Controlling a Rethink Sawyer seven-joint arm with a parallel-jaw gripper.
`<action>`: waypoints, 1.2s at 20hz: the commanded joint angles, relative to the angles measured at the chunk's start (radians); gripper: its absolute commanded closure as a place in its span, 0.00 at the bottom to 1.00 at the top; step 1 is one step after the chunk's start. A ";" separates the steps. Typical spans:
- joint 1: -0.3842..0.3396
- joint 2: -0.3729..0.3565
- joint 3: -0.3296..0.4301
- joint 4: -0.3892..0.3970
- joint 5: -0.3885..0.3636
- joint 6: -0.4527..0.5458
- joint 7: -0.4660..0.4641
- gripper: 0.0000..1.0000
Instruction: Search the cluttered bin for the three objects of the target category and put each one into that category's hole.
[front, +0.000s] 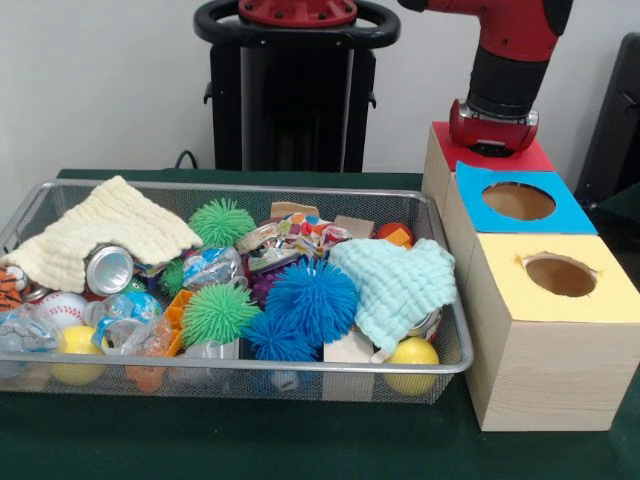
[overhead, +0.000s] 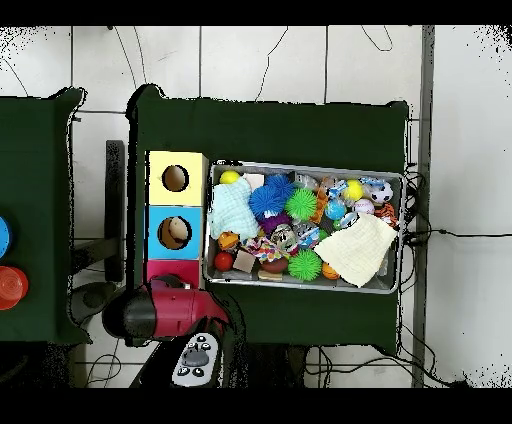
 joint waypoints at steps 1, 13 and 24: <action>-0.042 0.046 0.020 -0.019 0.018 -0.024 0.180 0.00; -0.052 0.020 0.010 -0.028 0.002 0.008 0.153 0.00; -0.056 -0.026 -0.002 -0.025 -0.007 0.063 0.133 0.00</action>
